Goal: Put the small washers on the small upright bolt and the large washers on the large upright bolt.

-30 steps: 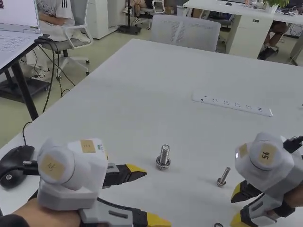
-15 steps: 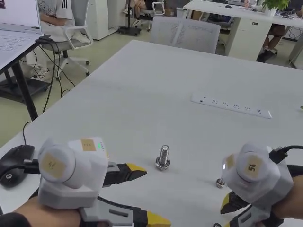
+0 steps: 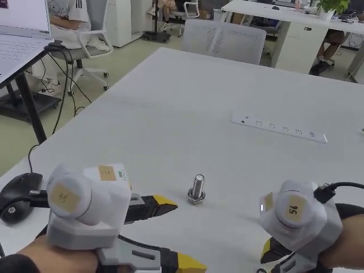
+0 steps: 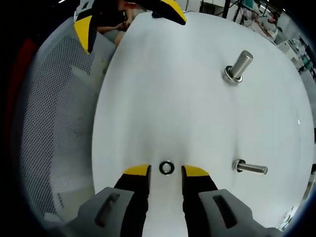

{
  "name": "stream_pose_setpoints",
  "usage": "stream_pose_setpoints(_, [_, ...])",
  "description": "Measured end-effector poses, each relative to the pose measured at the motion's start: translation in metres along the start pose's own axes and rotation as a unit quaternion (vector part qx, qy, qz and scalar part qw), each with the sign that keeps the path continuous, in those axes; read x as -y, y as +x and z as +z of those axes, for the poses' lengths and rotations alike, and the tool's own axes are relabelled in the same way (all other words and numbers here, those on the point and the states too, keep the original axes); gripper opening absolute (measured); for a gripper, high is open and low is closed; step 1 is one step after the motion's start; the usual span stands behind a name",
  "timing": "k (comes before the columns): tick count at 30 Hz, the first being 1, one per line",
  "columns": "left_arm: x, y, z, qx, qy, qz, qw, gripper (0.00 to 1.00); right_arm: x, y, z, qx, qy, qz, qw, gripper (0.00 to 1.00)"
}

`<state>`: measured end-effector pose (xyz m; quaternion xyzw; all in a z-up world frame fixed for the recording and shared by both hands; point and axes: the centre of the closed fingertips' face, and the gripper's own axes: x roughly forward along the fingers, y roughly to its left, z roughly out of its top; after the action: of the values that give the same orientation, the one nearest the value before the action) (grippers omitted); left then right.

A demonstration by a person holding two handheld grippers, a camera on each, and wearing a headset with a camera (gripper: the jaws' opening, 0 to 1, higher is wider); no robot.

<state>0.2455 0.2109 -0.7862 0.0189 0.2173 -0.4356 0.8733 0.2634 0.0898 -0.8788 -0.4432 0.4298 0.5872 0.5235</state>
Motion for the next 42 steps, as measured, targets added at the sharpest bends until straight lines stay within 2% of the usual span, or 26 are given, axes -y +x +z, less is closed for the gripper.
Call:
stream_pose_setpoints(7, [-0.0003,-0.0003,0.0,0.001,-0.001,0.0,1.0,0.65,0.0017,0.0014,-0.0011,-0.013,-0.029,-0.017,0.9994,0.22])
stream_pose_setpoints(14, [0.0001,-0.0009,0.0004,0.002,0.0,0.001,1.0,0.65,-0.0022,0.0012,-0.0007,-0.012,-0.046,-0.018,0.9987,0.2])
stream_pose_setpoints(24, [0.0013,-0.0006,0.0006,0.002,0.001,0.0,1.0,0.65,-0.0018,0.0016,-0.0003,-0.01,-0.054,-0.02,0.9983,0.14])
stream_pose_setpoints(36, [0.0011,-0.0011,0.0,0.002,0.001,-0.001,1.0,0.65,-0.0009,0.0013,0.0,-0.003,-0.041,-0.007,0.9991,0.13])
stream_pose_setpoints(42, [0.0004,-0.0017,0.0001,0.003,-0.001,0.001,1.0,0.65,0.0038,-0.0002,-0.0002,-0.007,-0.04,-0.009,0.9991,0.13])
